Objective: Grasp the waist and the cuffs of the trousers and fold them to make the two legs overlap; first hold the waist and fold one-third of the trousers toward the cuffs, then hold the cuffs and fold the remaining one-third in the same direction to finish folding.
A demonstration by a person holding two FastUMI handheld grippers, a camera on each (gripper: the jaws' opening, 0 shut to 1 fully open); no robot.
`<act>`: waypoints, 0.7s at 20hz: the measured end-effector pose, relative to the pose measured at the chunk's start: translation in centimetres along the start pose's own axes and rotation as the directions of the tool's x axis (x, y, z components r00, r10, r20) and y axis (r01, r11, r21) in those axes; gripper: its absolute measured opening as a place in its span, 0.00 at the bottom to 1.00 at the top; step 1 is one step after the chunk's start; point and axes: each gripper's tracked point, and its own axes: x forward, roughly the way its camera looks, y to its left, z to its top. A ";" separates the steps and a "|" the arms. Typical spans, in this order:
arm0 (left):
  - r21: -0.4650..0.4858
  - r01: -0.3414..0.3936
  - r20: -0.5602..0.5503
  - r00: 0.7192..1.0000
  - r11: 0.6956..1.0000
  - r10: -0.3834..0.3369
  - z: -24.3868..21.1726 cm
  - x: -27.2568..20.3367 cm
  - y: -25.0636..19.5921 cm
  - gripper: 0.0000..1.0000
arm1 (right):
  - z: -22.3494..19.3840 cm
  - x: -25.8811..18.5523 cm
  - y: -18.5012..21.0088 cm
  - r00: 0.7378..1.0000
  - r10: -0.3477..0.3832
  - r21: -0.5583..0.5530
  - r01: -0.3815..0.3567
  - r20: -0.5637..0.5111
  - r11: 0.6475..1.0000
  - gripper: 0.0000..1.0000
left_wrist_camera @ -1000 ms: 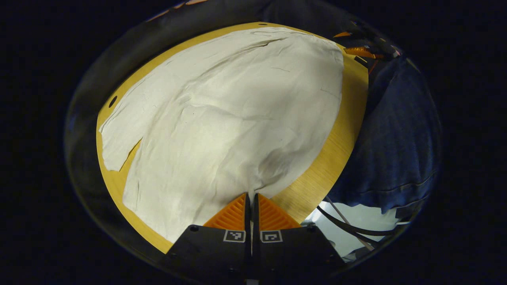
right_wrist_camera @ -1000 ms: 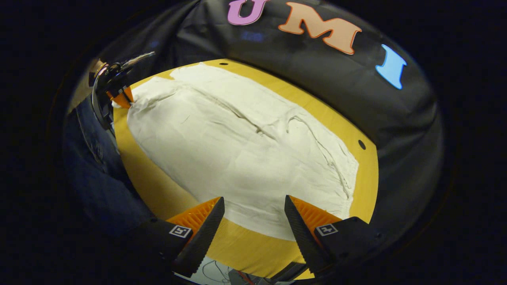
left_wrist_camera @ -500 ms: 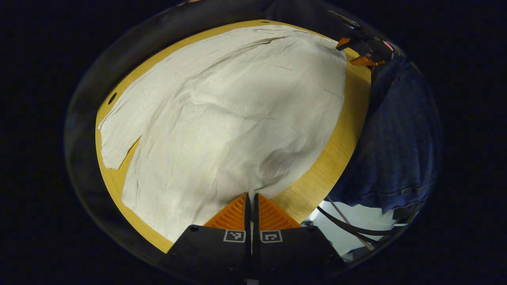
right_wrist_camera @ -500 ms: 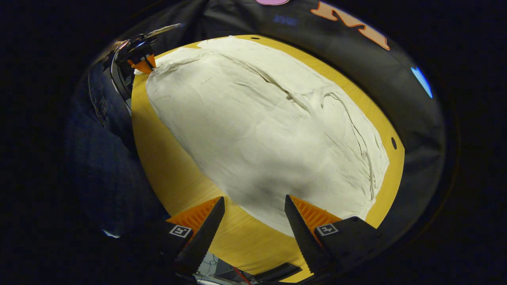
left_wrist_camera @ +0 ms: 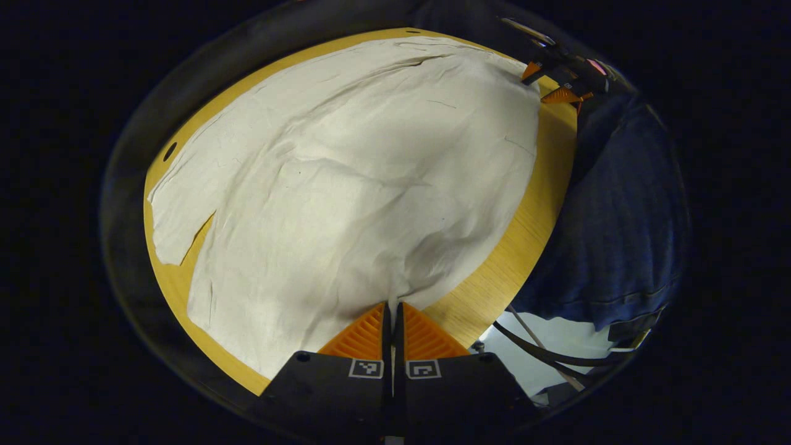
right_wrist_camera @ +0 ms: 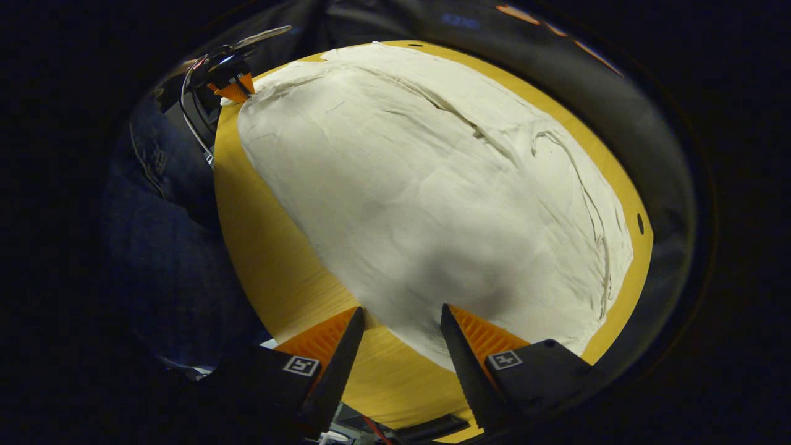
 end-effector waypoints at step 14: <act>-0.044 0.040 0.010 0.999 0.998 -0.040 0.1 0.0 0.2 0.00 | 0.4 -0.2 -2.5 0.997 -0.073 0.063 0.074 -0.014 0.995 0.05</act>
